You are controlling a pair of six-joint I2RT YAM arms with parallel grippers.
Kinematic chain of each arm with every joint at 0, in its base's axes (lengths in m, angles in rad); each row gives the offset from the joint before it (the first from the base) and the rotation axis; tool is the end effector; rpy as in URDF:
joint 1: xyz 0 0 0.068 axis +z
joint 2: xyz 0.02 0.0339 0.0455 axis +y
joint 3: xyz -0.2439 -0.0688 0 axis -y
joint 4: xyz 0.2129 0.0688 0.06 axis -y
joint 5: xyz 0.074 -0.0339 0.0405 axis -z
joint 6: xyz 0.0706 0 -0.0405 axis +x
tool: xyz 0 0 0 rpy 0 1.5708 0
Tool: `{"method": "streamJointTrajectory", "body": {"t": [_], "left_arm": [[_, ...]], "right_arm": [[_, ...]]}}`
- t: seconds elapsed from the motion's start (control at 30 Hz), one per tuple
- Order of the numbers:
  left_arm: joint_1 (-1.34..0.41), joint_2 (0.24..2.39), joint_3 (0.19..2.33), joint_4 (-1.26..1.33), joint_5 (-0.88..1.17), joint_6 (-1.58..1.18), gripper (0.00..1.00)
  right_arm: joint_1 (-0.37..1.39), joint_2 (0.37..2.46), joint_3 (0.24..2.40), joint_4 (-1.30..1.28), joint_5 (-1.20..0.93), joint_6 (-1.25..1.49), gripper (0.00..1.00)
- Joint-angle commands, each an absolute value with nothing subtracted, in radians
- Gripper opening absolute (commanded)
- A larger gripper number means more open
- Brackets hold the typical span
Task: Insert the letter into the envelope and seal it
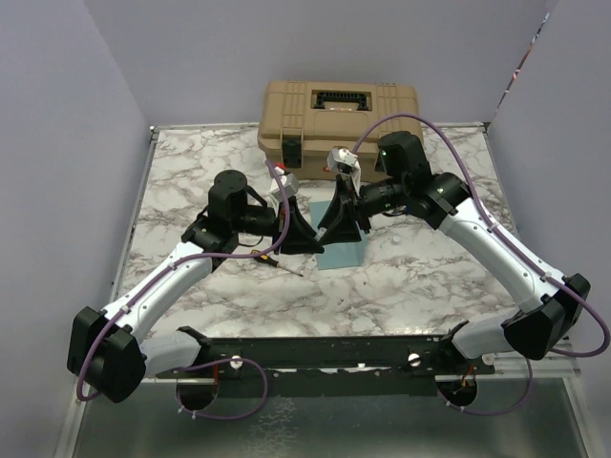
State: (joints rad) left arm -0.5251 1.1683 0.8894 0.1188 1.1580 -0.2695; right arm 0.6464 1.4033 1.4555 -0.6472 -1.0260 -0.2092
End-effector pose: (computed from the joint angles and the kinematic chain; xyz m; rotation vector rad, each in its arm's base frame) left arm 0.1810 -0.1796 0.3207 1.1277 1.5282 -1.5470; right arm 0.1875 0.2171 0.3630 -1.4000 1.6017 1.3553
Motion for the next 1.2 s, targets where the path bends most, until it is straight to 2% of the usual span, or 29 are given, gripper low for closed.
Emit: {"method": "streamJointTrajectory", "body": {"t": [0.0,0.23,0.33,0.47,0.6,0.73,0.8,0.87,0.97,1.0,1.07,1.1,1.17], "left_arm": [[-0.526,1.157,0.904,0.094,1.169,-0.232,0.00],[-0.526,1.149,0.909,0.092,1.147,-0.228,0.00],[-0.526,1.133,0.913,0.089,1.098,-0.218,0.00],[-0.526,1.091,0.916,0.087,0.901,-0.185,0.00],[-0.526,1.066,0.938,0.089,0.679,-0.125,0.00],[-0.526,1.066,0.951,0.117,0.560,-0.027,0.00],[-0.526,1.069,0.948,0.130,0.520,0.026,0.00],[-0.527,1.081,0.951,0.116,0.511,0.066,0.00],[-0.527,1.091,0.952,0.101,0.546,0.074,0.00],[-0.528,1.091,0.947,0.100,0.566,0.071,0.00],[-0.527,1.086,0.936,0.093,0.617,0.075,0.00],[-0.527,1.081,0.932,0.082,0.639,0.079,0.00],[-0.528,1.073,0.936,0.047,0.673,0.082,0.00]], "right_arm": [[0.643,1.370,1.442,-0.650,-1.054,-0.199,0.42],[0.643,1.393,1.441,-0.642,-1.033,-0.185,0.30],[0.642,1.396,1.438,-0.618,-0.998,-0.156,0.19],[0.642,1.390,1.416,-0.506,-0.903,-0.021,0.01],[0.643,1.396,1.386,-0.358,-0.748,0.200,0.01],[0.644,1.418,1.383,-0.300,-0.442,0.466,0.01],[0.672,1.401,1.368,-0.290,-0.145,0.617,0.01],[0.721,1.355,1.289,-0.176,0.092,0.721,0.01],[0.730,1.352,1.266,-0.108,0.155,0.793,0.01],[0.730,1.365,1.296,-0.108,0.133,0.790,0.06],[0.729,1.369,1.317,-0.103,0.056,0.743,0.38],[0.728,1.358,1.310,-0.077,-0.007,0.687,0.49],[0.727,1.326,1.299,-0.076,-0.117,0.563,0.63]]}}
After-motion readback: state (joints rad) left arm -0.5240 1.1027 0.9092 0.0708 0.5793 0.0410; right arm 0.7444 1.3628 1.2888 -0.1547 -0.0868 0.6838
